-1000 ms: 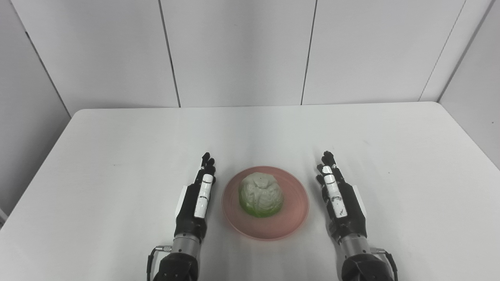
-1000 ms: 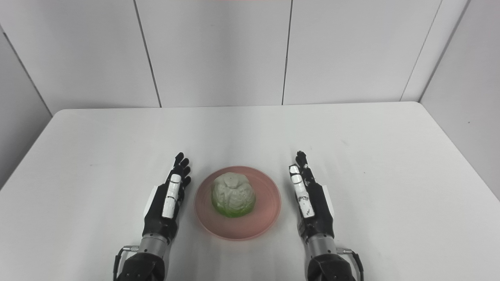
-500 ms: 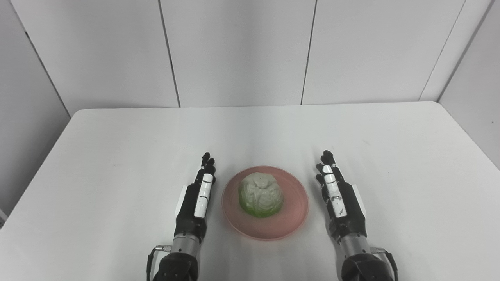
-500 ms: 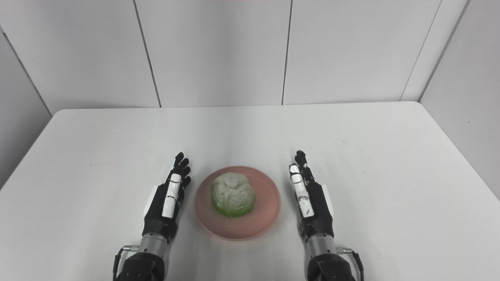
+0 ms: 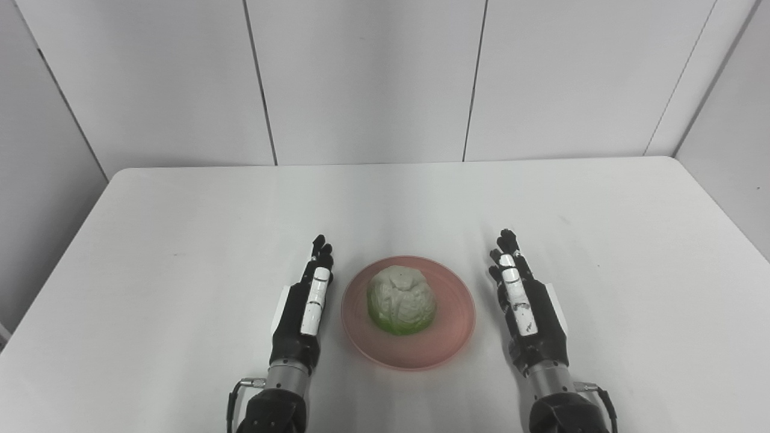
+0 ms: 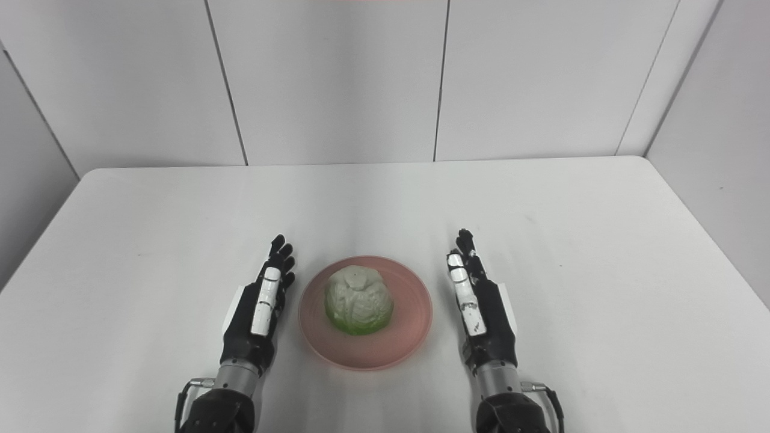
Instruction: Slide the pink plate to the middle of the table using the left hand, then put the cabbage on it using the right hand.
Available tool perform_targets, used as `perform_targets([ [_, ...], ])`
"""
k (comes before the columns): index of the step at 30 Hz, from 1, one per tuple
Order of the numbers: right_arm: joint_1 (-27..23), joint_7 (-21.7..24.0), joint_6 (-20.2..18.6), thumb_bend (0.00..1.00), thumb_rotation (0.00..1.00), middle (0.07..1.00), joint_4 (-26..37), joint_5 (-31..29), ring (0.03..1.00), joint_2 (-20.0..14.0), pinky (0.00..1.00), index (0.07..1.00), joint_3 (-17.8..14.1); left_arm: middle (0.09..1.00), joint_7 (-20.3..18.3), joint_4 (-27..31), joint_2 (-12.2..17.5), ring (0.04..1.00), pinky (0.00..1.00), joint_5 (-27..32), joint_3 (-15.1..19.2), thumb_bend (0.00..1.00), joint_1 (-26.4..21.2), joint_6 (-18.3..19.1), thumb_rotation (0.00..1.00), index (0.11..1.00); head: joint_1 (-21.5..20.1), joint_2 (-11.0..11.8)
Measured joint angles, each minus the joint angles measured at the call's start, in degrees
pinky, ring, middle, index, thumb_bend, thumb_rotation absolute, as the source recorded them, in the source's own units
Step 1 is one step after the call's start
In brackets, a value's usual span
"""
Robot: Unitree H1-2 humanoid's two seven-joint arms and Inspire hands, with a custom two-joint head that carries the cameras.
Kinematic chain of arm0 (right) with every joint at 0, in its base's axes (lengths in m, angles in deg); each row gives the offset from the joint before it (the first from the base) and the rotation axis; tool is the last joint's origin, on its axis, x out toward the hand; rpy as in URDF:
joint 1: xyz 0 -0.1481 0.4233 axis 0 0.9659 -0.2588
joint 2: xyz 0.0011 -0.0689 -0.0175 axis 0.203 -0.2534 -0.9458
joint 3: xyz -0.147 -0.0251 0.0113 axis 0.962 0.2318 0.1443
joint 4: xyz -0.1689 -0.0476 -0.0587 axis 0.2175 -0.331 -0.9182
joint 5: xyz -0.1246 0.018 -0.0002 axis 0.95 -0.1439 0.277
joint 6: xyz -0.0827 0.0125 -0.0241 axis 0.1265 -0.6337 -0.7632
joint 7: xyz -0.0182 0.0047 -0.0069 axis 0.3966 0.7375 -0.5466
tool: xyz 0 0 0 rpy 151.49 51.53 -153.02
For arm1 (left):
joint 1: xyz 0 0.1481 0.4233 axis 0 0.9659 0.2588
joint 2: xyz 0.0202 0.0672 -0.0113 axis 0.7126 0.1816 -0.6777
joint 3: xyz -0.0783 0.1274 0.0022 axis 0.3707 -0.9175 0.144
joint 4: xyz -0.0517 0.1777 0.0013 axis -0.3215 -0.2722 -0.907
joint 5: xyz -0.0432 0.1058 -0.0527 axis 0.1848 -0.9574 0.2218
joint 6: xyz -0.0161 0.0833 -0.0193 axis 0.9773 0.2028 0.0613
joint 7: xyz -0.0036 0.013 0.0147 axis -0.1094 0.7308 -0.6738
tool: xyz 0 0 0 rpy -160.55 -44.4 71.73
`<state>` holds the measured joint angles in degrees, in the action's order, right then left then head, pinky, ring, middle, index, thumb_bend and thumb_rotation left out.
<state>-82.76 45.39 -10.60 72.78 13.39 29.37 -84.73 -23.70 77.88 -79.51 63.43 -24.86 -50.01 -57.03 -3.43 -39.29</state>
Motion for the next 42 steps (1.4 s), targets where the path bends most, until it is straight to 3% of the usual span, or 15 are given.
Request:
perform_targets([
  [31,-0.26,-0.34,-0.05,0.72,0.82,0.982,-0.42,0.31,0.967,0.09,0.99,0.963,0.11,1.000,-1.26,1.69,0.76,1.000,1.00,0.71,0.27,0.71,0.09,2.48,1.00,1.000,-1.14,-0.53],
  [42,-0.31,-0.35,-0.25,0.72,0.78,0.967,-0.40,0.03,0.952,0.09,0.98,0.946,0.09,1.000,-1.24,1.62,0.88,1.000,1.00,1.34,0.27,0.72,0.09,2.46,1.00,1.000,-1.32,-0.35],
])
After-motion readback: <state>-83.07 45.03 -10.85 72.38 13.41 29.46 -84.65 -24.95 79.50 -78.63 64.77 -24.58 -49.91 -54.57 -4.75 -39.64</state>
